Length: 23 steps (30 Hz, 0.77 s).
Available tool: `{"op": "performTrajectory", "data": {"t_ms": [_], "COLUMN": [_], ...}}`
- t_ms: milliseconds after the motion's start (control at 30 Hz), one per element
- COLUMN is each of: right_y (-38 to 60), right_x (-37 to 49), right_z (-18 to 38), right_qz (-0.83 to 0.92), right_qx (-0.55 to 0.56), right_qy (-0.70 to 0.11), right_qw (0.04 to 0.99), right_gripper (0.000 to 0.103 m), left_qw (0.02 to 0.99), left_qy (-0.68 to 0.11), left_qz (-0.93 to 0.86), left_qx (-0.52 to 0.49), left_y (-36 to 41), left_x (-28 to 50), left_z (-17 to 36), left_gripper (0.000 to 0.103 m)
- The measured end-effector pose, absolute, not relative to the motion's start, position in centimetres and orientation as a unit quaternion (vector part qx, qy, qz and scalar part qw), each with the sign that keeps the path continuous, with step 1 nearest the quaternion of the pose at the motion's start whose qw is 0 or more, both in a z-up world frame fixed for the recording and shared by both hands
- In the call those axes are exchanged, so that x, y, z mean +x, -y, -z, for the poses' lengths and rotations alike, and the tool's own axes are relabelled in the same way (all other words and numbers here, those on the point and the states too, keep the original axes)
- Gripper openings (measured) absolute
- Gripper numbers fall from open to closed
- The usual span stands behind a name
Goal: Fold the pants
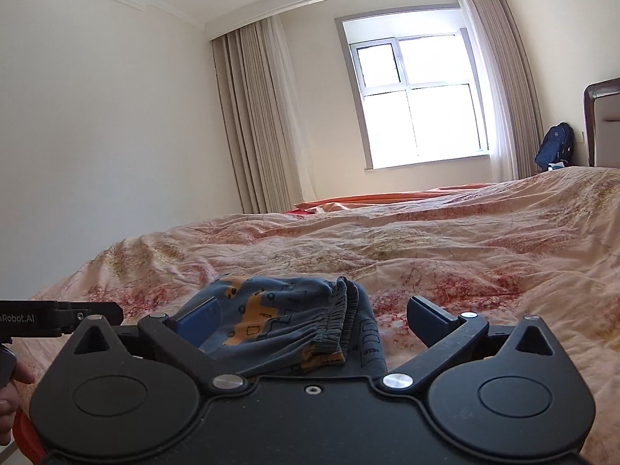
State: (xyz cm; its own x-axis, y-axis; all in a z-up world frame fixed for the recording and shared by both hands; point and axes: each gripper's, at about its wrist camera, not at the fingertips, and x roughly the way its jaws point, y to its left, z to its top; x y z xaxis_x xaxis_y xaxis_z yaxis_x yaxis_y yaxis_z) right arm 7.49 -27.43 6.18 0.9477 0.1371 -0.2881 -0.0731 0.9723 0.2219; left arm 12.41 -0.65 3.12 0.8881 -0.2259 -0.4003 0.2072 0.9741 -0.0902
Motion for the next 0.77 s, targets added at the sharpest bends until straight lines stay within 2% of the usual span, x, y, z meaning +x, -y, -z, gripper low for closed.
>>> {"op": "performTrajectory", "data": {"t_ms": [300,767], "right_y": [24.7,24.3], "right_x": [0.4,-0.7], "right_z": [-5.7,-5.7], "right_qz": [-0.047,-0.042], "right_qx": [0.072,0.064], "right_qy": [-0.166,-0.164], "right_qw": [0.982,0.983], "right_gripper": [0.102,0.103], "left_qw": [0.973,0.973], "left_qy": [-0.214,-0.214], "left_qz": [0.090,0.086], "left_qx": [-0.013,-0.020], "left_y": [-0.6,-1.1], "left_x": [7.1,7.0], "left_z": [-1.4,-1.1], "left_gripper": [0.103,0.103]}}
